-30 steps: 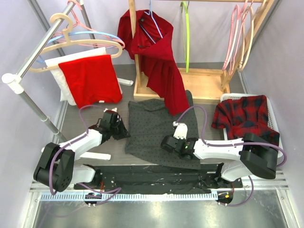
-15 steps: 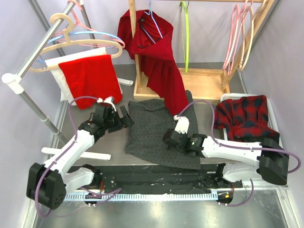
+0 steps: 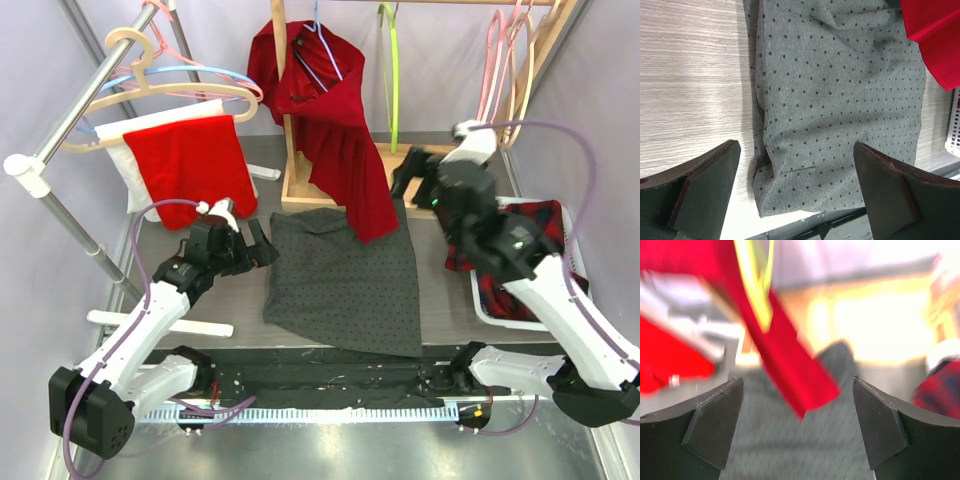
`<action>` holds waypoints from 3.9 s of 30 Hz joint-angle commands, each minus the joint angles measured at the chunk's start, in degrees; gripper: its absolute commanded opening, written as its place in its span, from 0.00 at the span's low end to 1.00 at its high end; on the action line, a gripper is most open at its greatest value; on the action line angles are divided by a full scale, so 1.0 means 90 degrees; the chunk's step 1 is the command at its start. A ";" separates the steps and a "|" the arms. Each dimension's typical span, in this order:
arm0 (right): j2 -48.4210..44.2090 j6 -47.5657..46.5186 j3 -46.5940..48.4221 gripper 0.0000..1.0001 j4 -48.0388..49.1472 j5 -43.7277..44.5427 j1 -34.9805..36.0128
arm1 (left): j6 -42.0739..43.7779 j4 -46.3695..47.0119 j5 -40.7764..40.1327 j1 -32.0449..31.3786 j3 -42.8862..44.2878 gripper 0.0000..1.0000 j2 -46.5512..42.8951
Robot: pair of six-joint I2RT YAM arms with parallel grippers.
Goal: Place the skirt on the hanger
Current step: Flatten out the skirt at the center of the board, then pick up the hanger from the clothesline.
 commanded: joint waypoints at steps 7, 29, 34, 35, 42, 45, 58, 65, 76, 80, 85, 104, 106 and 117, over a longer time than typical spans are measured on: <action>0.1312 -0.1130 0.3016 0.71 -0.0436 -0.1073 -0.2457 | 0.0104 0.0162 0.0546 0.0028 0.0234 1.00 -0.0076; 0.2516 -0.1050 0.4072 0.55 -0.0612 -0.1545 -0.3807 | 0.0016 0.0211 0.0790 0.0018 0.0126 1.00 -0.0017; 0.2682 -0.0982 0.4004 0.44 -0.0603 -0.1506 -0.3846 | -0.0004 0.0211 0.0800 0.0028 0.0087 1.00 -0.0046; 0.2692 -0.0982 0.4023 0.41 -0.0603 -0.1497 -0.3855 | -0.0004 0.0211 0.0800 0.0028 0.0078 1.00 -0.0046; 0.2692 -0.0991 0.4180 0.05 -0.0612 -0.1428 -0.3865 | -0.0013 0.0211 0.0790 0.0018 0.0087 1.00 -0.0037; 0.2643 -0.1040 0.4209 0.01 -0.0632 -0.1438 -0.3865 | -0.0014 0.0211 0.0810 0.0028 0.0087 1.00 -0.0017; 0.2204 -0.1372 0.4209 0.01 -0.0379 -0.1985 -0.3865 | -0.0053 0.0279 0.0849 0.0028 0.0058 0.99 0.0002; 0.1999 -0.1577 0.4151 0.01 0.0031 -0.1818 -0.3856 | -0.0072 0.0328 0.0888 0.0028 0.0068 0.98 0.0051; 0.0908 -0.0994 0.3129 0.01 -0.0630 -0.2824 -0.3856 | -0.0092 0.0367 0.0927 0.0028 0.0116 0.98 0.0119; 0.0028 -0.0484 0.1829 0.01 -0.0788 -0.4169 -0.3856 | -0.0092 0.0396 0.0917 0.0028 0.0156 0.99 0.0159; -0.0948 -0.0532 0.0851 0.01 -0.1646 -0.4387 -0.3846 | -0.0092 0.0416 0.1005 0.0028 0.0195 0.99 0.0217; -0.2552 -0.0718 0.1776 0.01 -0.1484 -0.5174 -0.3856 | -0.0267 -0.0092 0.0165 0.0028 0.0732 1.00 0.0227; -0.2445 -0.0679 0.1894 0.01 -0.1297 -0.5664 -0.3856 | -0.0297 -0.0073 0.0126 0.0028 0.0751 1.00 0.0246; -0.1888 -0.0250 0.0295 0.01 0.0070 -0.8292 -0.3856 | -0.0170 -0.0209 0.0048 0.0028 0.0908 1.00 0.0159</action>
